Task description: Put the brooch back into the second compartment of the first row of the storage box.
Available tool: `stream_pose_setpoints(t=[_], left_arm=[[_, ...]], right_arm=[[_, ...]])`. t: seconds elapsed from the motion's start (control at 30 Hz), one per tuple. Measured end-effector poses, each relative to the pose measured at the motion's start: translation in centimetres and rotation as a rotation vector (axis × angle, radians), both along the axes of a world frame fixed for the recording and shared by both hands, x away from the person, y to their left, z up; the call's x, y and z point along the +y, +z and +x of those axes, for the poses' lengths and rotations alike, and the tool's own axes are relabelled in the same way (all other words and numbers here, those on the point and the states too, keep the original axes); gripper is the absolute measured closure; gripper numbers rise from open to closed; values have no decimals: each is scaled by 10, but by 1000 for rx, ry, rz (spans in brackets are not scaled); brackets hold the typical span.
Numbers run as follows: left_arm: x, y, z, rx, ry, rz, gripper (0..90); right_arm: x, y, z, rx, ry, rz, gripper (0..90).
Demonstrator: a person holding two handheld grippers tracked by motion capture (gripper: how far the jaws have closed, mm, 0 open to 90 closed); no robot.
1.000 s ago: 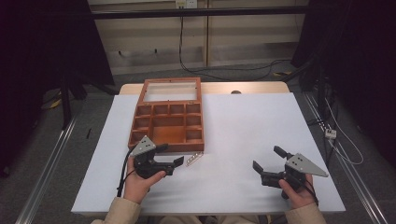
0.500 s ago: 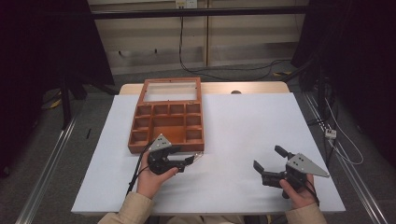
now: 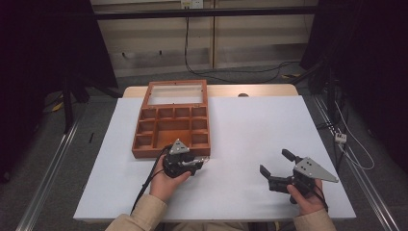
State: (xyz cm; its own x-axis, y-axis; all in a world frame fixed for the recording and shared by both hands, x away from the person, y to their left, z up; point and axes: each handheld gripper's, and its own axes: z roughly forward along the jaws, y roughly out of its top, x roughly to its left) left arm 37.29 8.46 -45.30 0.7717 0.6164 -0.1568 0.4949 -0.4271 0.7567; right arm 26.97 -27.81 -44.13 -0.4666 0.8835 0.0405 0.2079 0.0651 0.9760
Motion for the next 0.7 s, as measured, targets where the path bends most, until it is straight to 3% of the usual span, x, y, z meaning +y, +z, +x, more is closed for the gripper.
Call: stream_pose_setpoints(t=[0.23,0.3,0.5,0.57,0.6,0.7], left_arm=[[-7,-4,5,-11,-3,41,586],[-10,-6,6,5,-2,51,619],[-17,-5,4,-25,-15,106,717],[-19,-5,3,-16,-25,99,738],[-20,-5,3,-14,-31,104,794],[-21,-4,2,-25,-24,120,796]], right_arm=[[-2,-3,3,8,0,3,26],[-3,-4,4,11,0,5,26],[-7,-4,6,10,-18,13,26],[-7,-4,6,10,-20,12,26],[-8,-5,6,14,-22,11,28],[-8,-5,7,15,-23,8,31]])
